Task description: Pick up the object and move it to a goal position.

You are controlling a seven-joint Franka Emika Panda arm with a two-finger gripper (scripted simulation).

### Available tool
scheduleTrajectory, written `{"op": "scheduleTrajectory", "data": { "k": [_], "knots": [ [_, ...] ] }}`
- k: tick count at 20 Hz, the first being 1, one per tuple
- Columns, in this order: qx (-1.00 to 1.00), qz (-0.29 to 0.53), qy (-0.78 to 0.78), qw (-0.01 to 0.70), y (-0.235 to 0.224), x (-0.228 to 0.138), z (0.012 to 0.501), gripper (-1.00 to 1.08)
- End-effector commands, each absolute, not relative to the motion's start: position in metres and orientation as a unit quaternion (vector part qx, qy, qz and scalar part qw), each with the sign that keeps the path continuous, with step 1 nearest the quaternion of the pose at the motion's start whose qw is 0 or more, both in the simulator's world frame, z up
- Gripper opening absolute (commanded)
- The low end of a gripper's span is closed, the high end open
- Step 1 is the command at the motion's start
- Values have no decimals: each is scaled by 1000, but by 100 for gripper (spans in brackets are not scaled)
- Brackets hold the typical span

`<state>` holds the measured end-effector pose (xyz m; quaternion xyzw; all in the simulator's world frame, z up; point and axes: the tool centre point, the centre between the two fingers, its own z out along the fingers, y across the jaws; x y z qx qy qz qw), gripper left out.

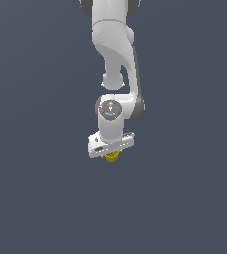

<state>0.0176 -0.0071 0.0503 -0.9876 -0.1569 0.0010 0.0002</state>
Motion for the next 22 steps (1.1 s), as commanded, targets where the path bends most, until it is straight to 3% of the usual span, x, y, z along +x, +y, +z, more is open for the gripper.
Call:
{"op": "scheduleTrajectory", "data": {
  "k": [1, 9, 22],
  "knots": [
    [-988, 0, -157, 0, -11, 20, 58, -100],
    [-988, 0, -157, 0, -38, 35, 102, -100],
    [-988, 0, -157, 0, -106, 73, 214, -100]
  ]
}}
